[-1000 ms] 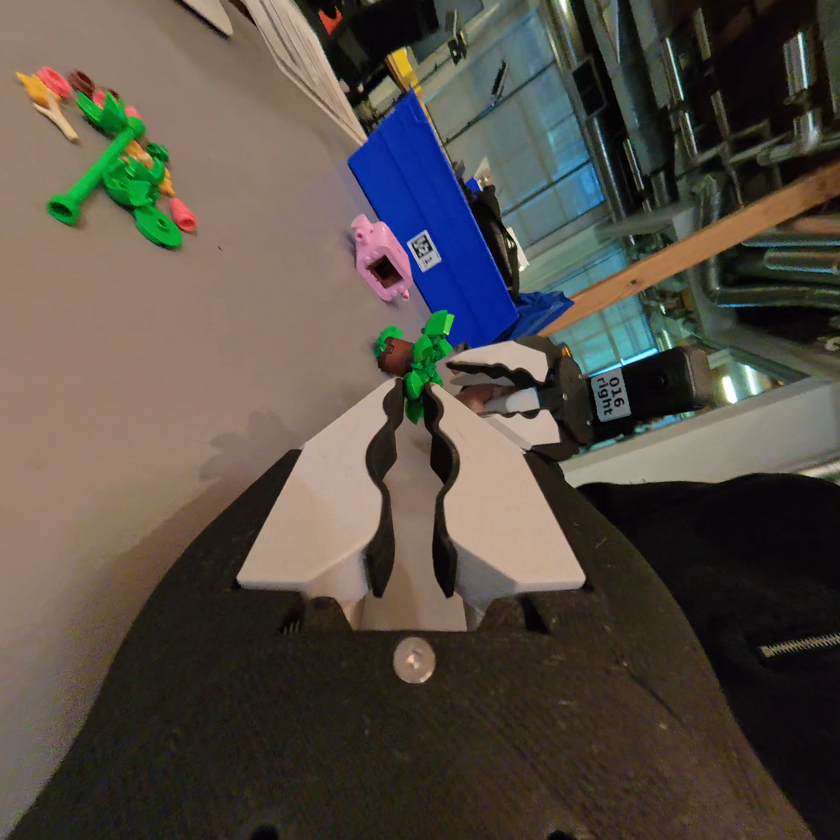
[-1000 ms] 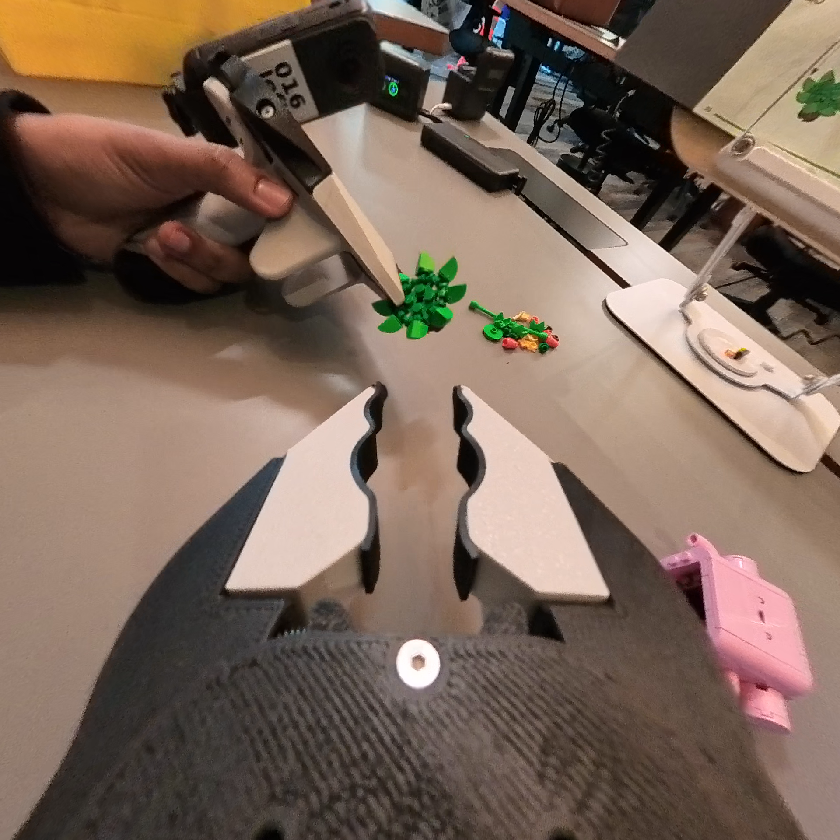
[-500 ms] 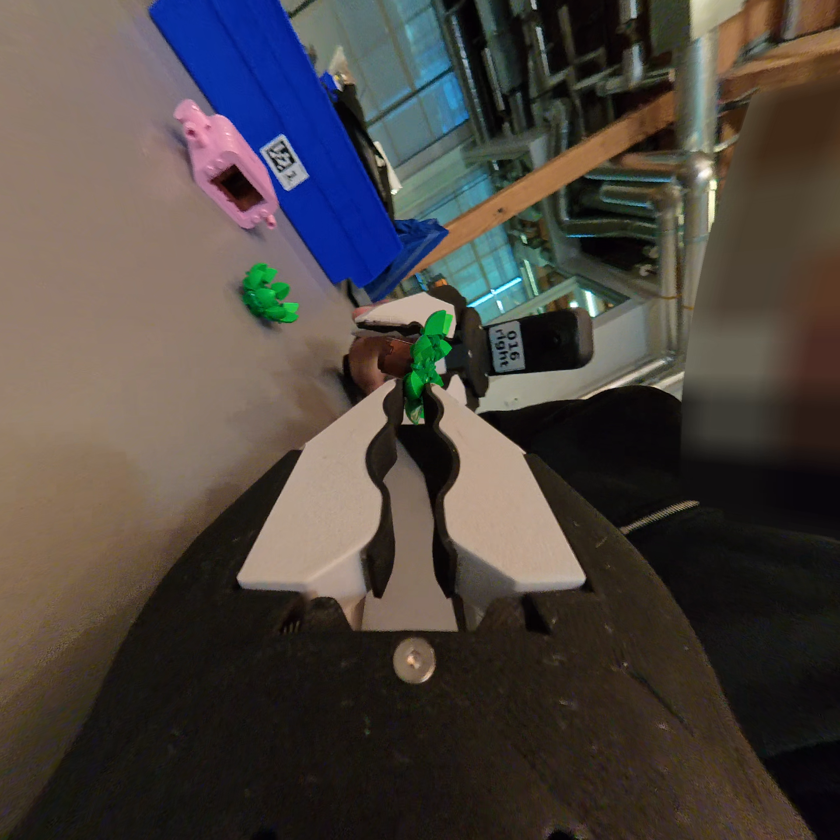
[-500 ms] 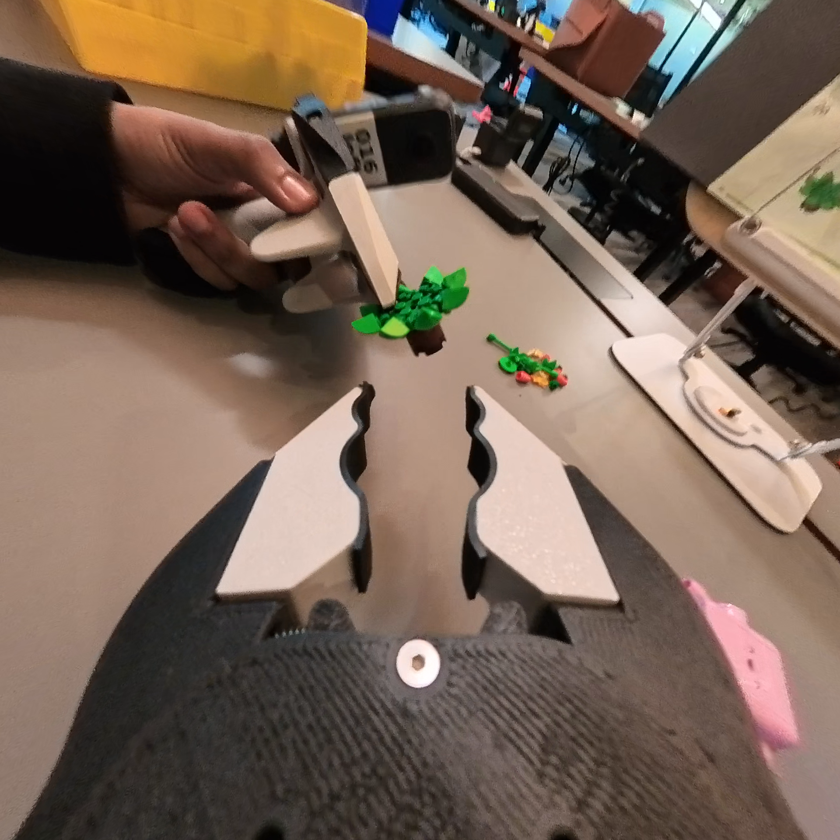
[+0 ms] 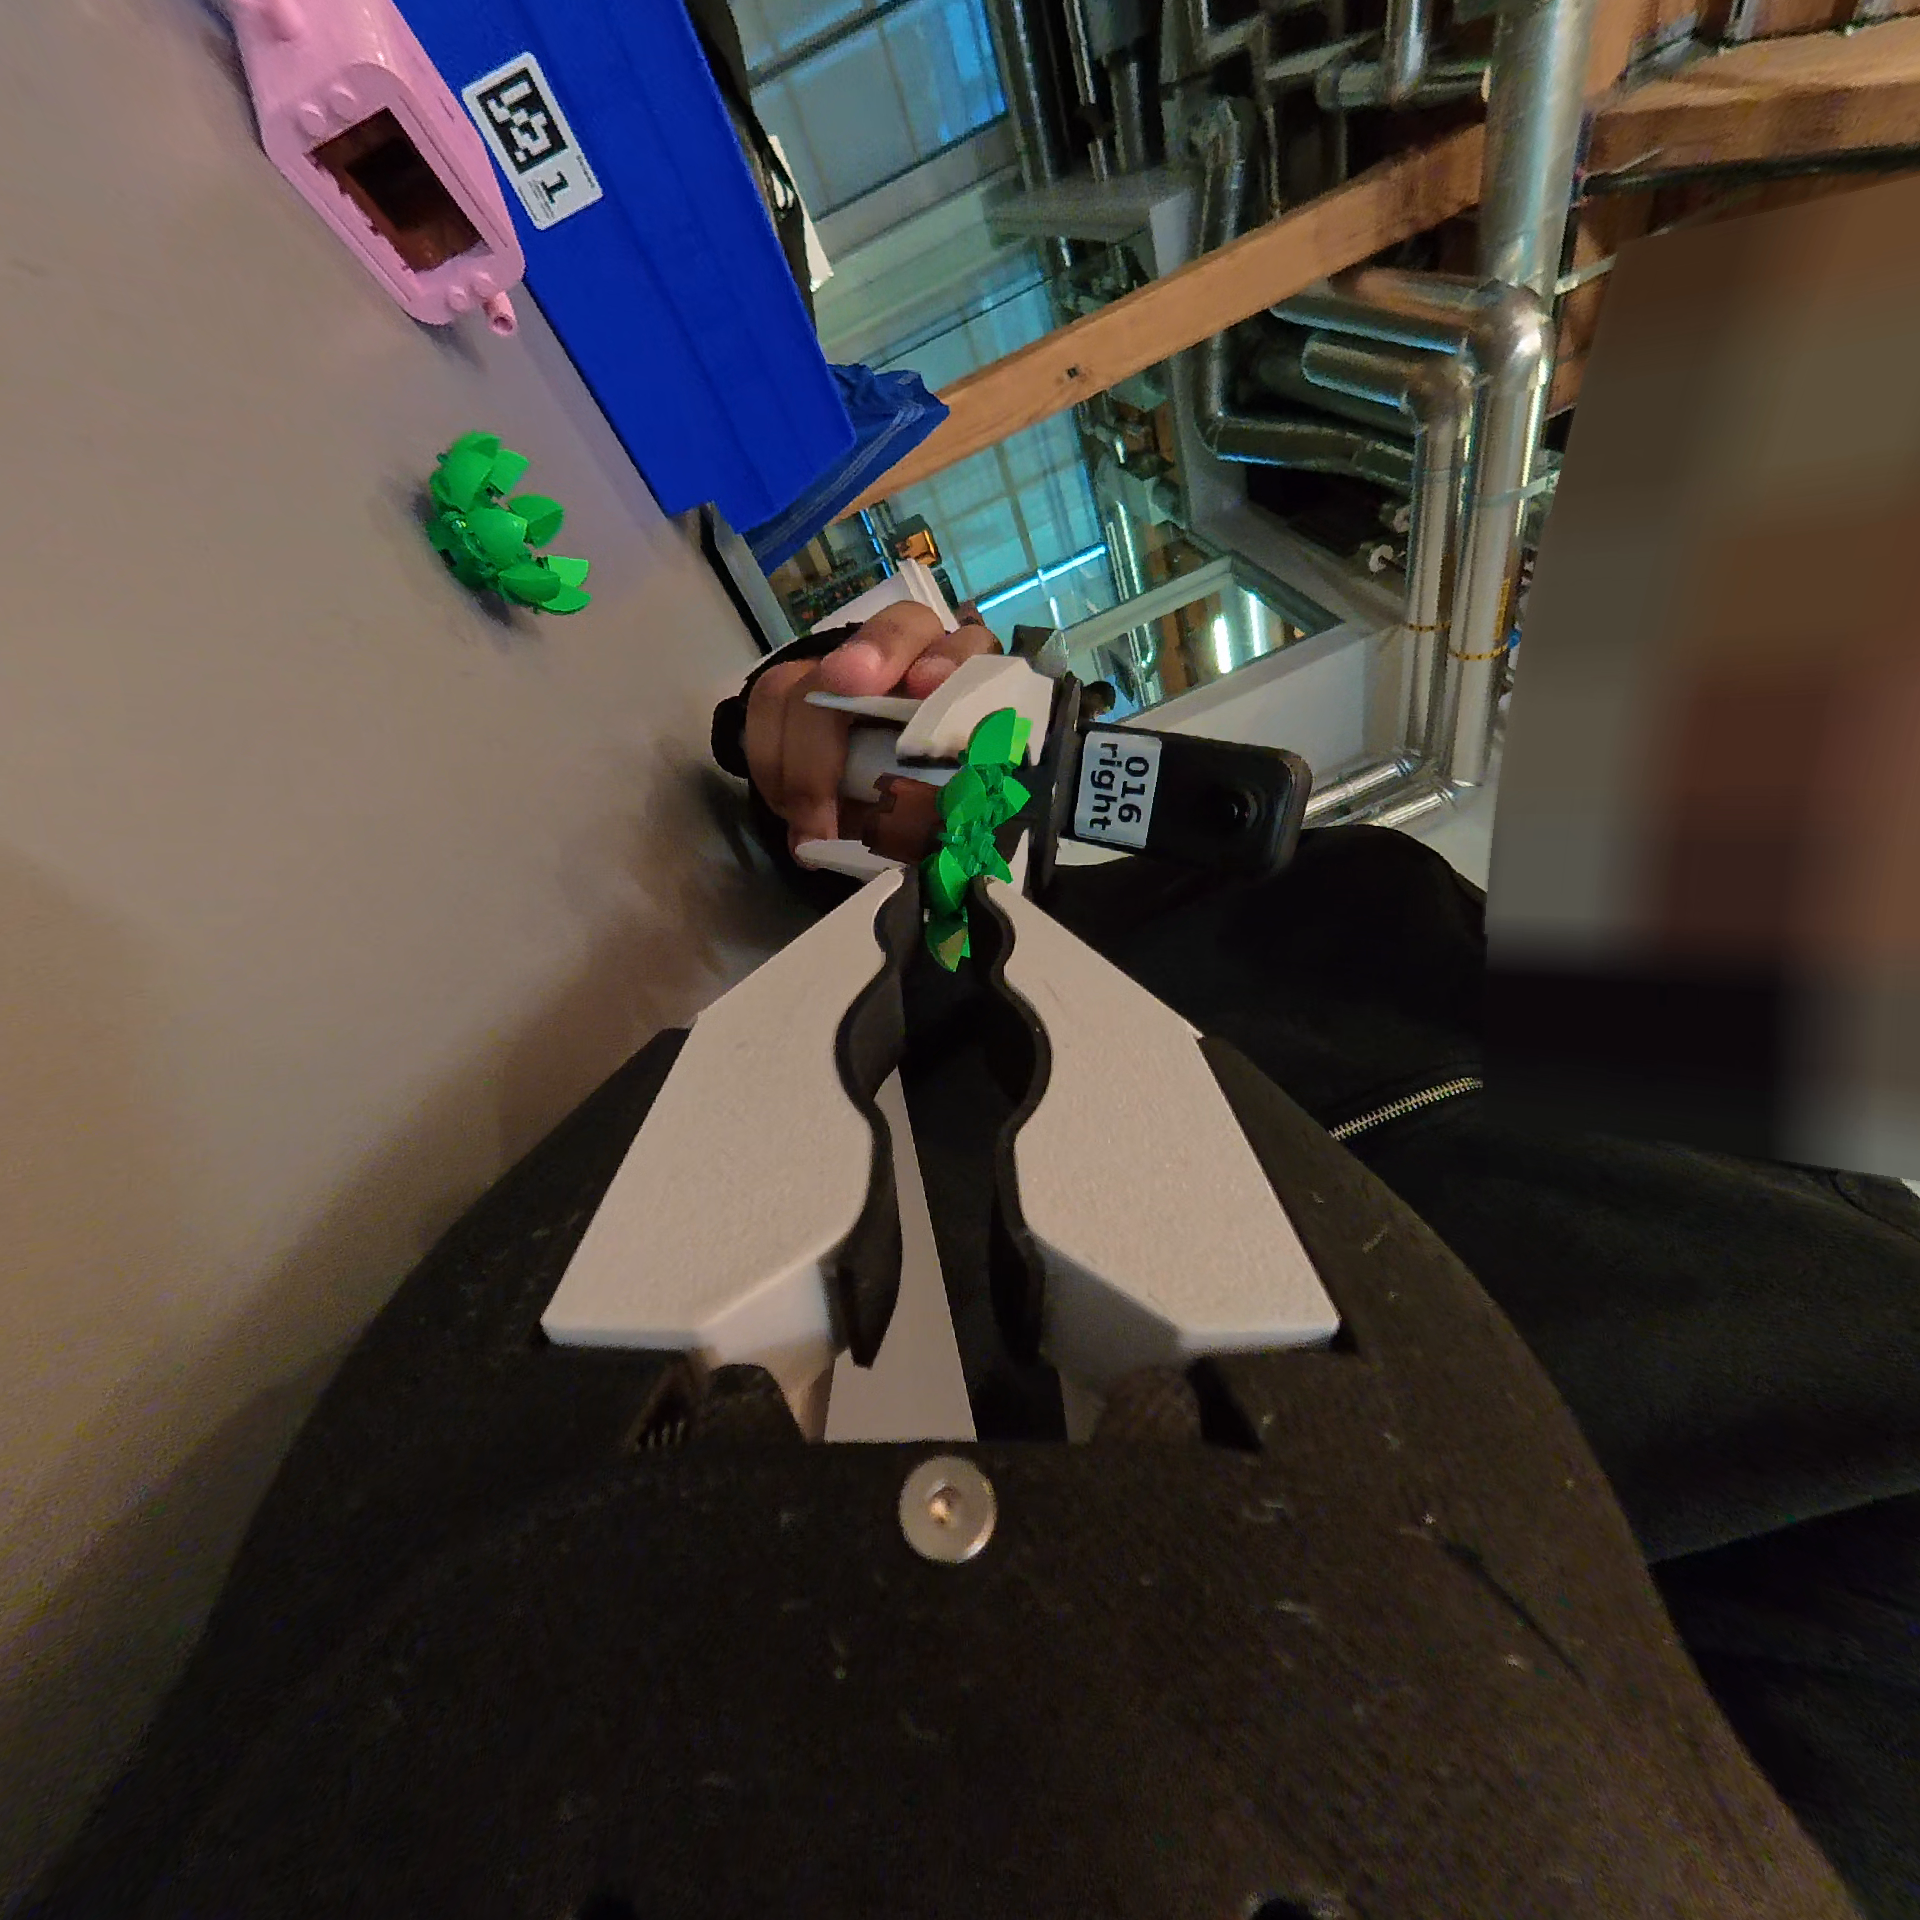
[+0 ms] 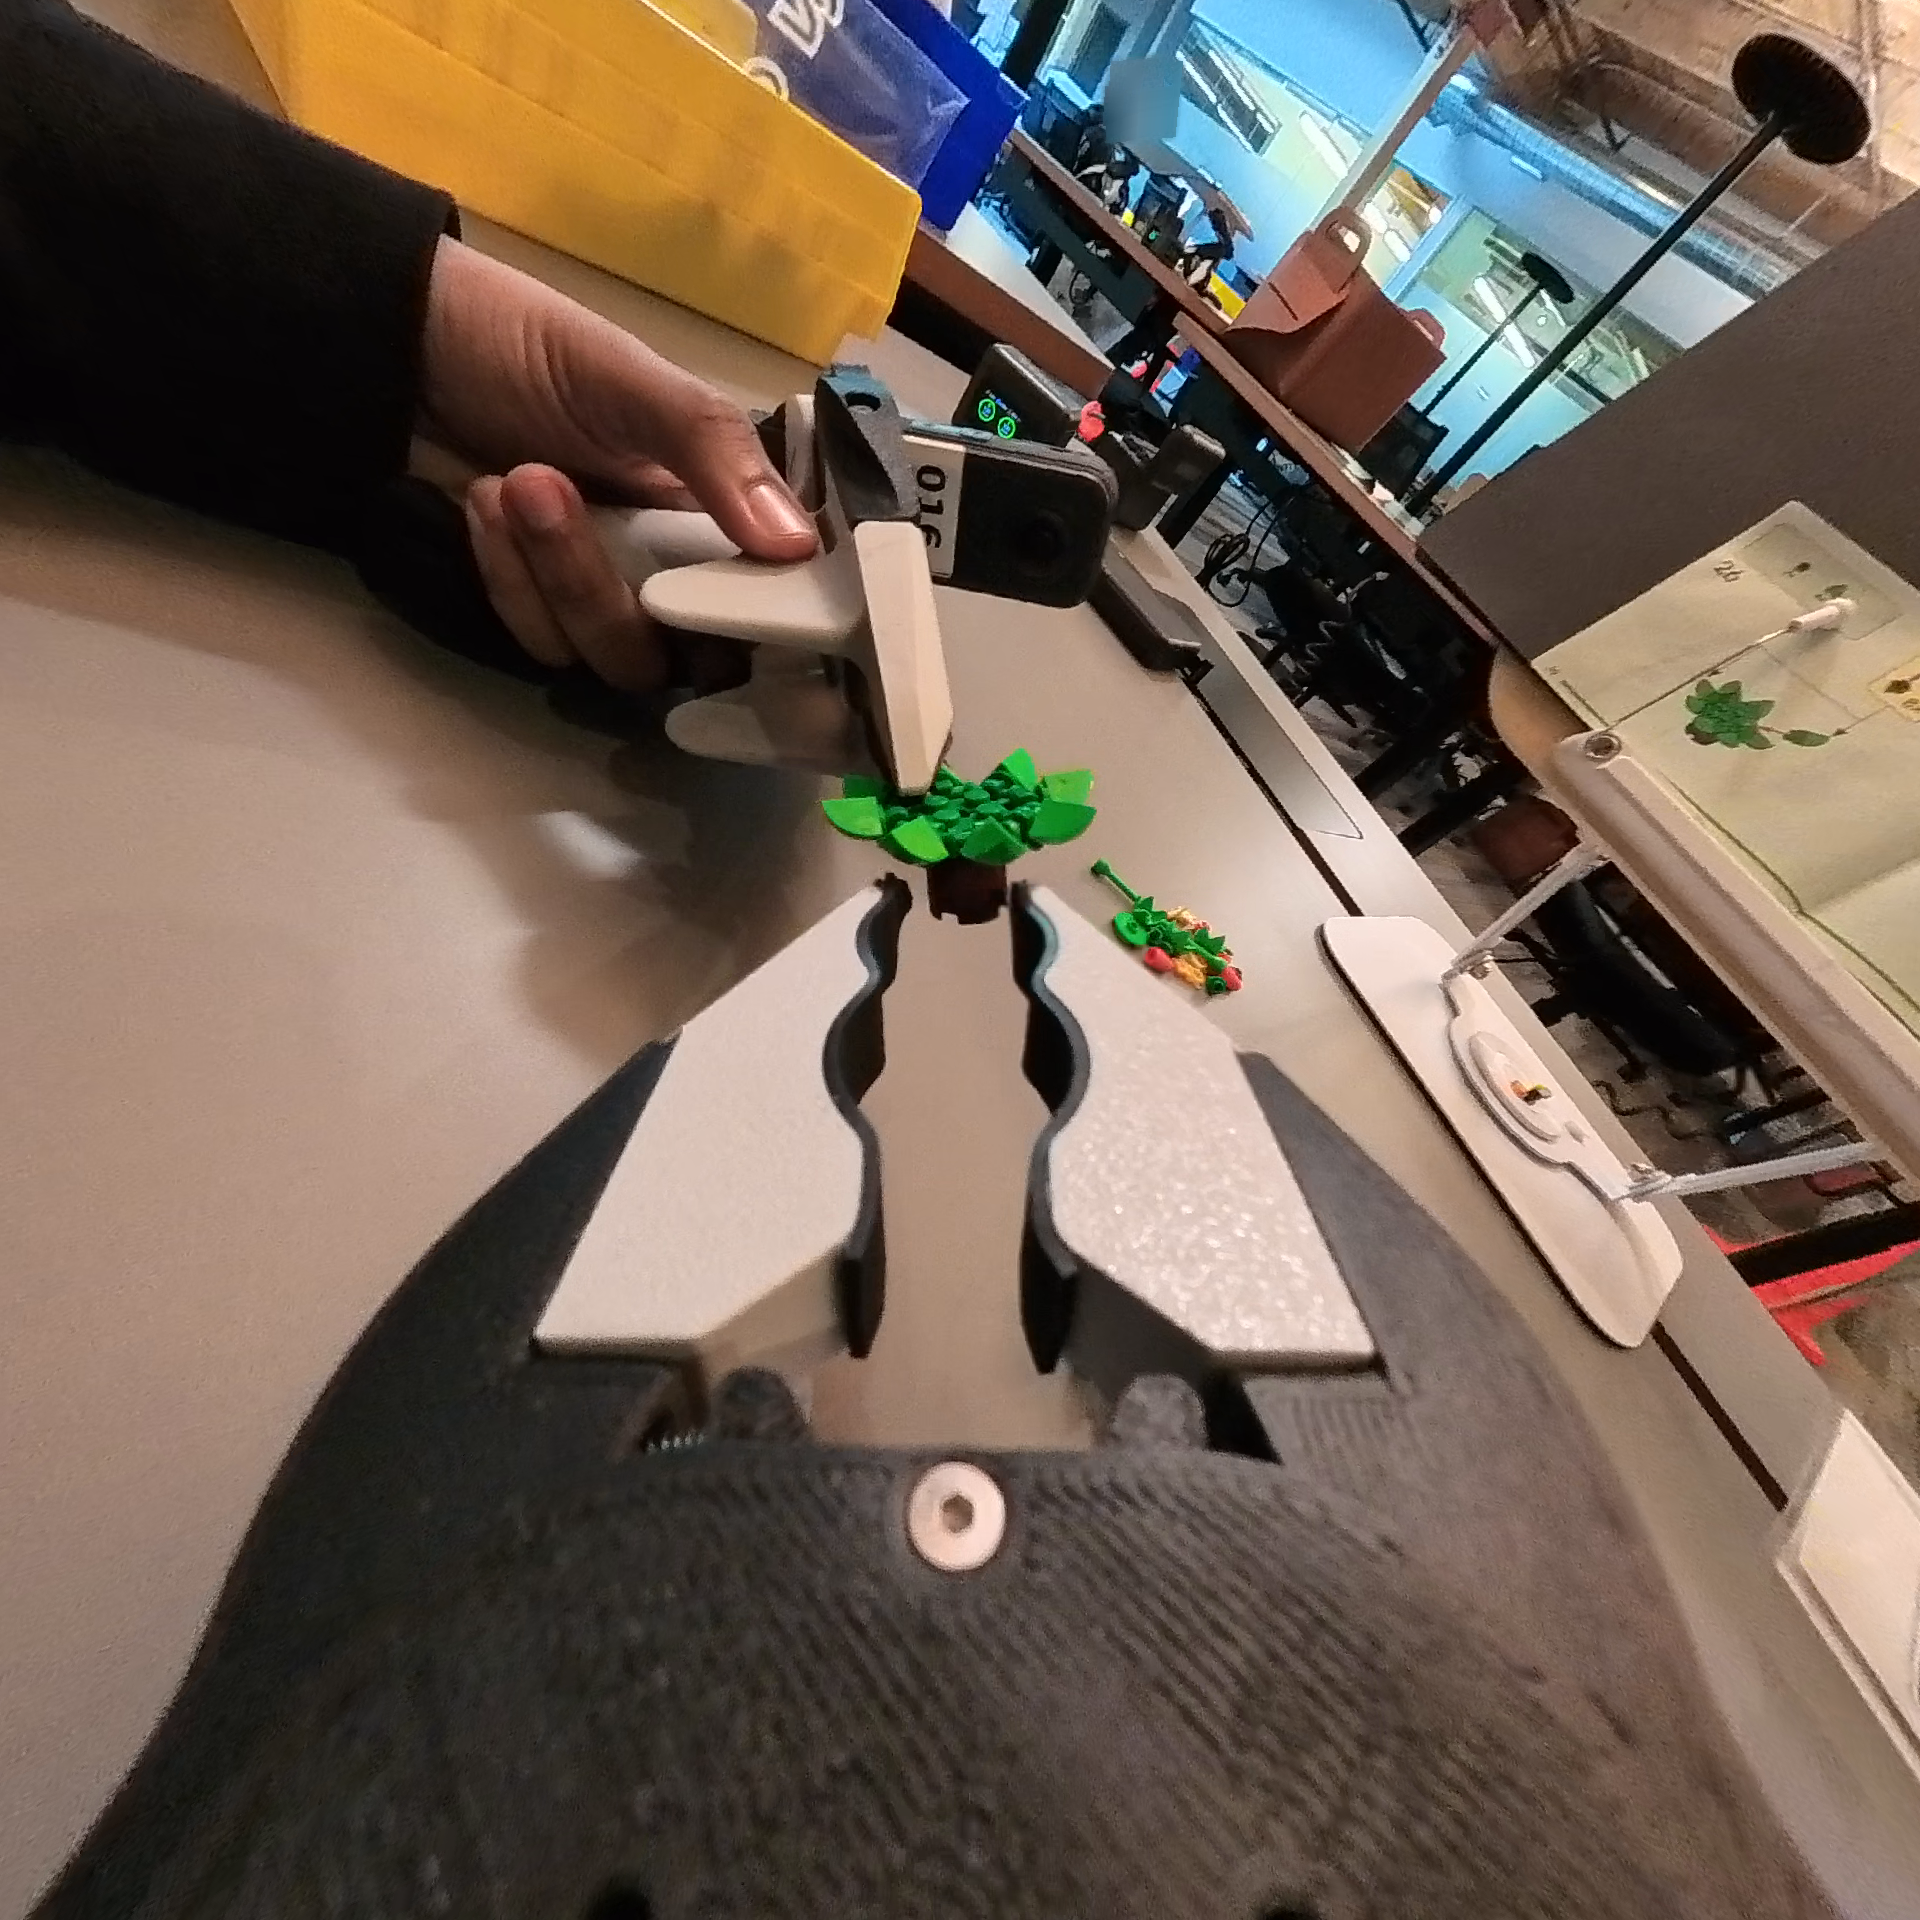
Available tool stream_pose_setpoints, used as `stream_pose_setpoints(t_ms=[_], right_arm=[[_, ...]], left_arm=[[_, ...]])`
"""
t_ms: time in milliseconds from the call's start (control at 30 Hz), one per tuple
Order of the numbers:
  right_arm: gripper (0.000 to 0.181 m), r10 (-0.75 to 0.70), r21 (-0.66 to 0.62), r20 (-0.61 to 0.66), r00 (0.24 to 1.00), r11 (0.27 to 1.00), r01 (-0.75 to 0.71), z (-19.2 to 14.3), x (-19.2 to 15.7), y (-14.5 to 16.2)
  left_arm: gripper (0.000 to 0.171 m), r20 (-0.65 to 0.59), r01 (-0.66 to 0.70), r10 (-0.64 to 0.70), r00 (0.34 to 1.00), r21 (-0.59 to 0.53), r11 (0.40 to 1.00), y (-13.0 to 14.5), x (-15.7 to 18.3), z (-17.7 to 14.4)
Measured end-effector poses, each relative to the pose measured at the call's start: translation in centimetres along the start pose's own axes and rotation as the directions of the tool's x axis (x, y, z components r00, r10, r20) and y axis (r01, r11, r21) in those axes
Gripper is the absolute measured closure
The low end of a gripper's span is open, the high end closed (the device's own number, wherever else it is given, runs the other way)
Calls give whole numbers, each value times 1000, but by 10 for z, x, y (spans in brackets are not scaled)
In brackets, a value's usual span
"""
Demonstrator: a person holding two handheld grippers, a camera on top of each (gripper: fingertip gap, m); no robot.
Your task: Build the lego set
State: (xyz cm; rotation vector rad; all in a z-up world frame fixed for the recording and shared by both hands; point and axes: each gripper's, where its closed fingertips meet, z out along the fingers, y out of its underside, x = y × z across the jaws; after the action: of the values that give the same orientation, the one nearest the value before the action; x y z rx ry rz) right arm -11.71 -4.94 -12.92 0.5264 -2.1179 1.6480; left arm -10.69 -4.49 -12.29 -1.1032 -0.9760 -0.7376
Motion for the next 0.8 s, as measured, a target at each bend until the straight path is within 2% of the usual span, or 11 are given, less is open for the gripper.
stream_pose_setpoints(t_ms=[167, 400, 500, 700, 767, 800], right_arm=[[167, 7, -20, 13, 1000, 1000, -6, 2, -2, 4], [167, 129, -52, 44, 991, 991, -127, 3, 1, 13], [168, 174, -59, 23, 984, 983, -173, 2, 8, 16], [168, 245, -62, 2, 969, 968, -245, 0, 18, 19], [181, 246, -67, 6, 969, 967, -245, 0, 17, 20], [181, 241, -68, 7, 970, 968, -240, 1, 16, 20]], left_arm=[[164, 17, 8, -8, 1000, -12, 1000, 2, -3, 1], [136, 23, 7, -7, 1000, 16, 1000, -2, -4, 0], [129, 54, -14, 11, 998, 42, 999, -6, -8, -1], [126, 149, -86, 79, 986, 39, 996, -8, -16, 0], [123, 159, -93, 88, 983, 29, 995, -7, -17, 1], [121, 165, -98, 91, 982, 29, 995, -7, -18, 1]])
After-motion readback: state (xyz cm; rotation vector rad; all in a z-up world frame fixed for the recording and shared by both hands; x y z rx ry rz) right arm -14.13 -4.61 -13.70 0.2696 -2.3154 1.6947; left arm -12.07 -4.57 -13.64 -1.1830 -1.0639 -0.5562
